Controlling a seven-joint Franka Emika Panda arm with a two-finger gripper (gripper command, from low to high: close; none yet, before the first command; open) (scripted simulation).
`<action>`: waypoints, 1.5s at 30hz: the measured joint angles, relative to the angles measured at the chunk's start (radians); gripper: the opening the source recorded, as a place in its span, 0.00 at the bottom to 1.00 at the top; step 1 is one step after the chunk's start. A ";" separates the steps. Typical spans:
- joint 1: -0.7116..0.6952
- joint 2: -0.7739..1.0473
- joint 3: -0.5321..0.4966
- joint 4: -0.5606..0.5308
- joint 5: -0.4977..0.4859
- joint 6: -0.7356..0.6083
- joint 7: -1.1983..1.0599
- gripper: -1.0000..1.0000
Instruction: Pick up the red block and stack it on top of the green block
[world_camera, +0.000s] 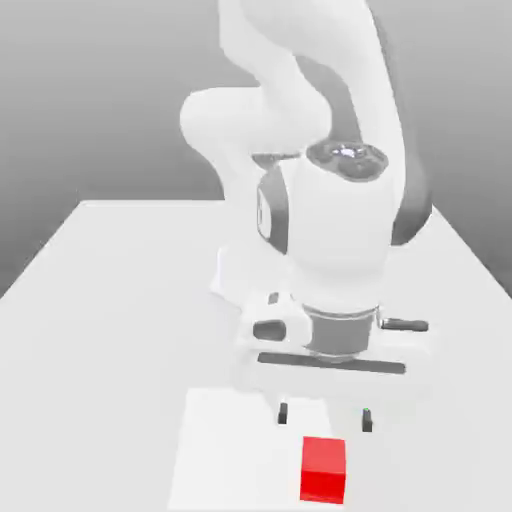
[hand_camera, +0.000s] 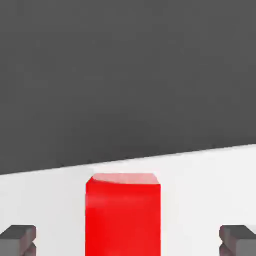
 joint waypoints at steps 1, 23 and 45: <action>0.009 0.036 -0.011 0.005 -0.013 0.029 0.010 0.50; 0.066 -0.231 0.110 -0.169 0.070 -0.067 -0.309 0.00; 0.271 -0.241 0.110 -0.415 0.067 0.173 -0.736 1.00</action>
